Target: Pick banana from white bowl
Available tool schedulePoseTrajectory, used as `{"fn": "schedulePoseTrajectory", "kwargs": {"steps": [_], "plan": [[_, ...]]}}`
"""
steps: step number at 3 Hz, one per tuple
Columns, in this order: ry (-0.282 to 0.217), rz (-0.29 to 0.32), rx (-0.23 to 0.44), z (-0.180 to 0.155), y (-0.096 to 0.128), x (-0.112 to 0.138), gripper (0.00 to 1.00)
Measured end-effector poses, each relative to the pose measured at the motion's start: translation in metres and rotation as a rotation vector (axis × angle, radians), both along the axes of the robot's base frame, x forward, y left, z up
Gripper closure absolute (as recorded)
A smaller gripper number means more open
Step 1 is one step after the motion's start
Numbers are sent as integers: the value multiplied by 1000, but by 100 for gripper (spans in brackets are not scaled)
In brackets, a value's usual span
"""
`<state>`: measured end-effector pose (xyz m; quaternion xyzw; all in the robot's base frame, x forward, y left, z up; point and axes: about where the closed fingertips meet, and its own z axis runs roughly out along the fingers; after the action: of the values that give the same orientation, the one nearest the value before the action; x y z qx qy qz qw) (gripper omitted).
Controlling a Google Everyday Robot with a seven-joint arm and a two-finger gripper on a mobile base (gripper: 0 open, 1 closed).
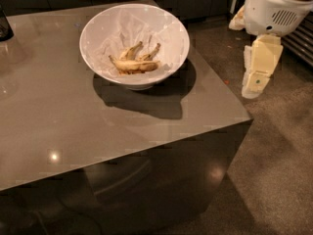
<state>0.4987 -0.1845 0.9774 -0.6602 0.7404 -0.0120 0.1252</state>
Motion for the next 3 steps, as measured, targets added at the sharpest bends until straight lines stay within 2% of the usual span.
{"fn": "schedulePoseTrajectory", "kwargs": {"steps": [1, 2, 3], "plan": [[-28, 0, 10, 2, 3, 6, 0], [-76, 54, 25, 7, 22, 27, 0], [-124, 123, 33, 16, 51, 66, 0]]}}
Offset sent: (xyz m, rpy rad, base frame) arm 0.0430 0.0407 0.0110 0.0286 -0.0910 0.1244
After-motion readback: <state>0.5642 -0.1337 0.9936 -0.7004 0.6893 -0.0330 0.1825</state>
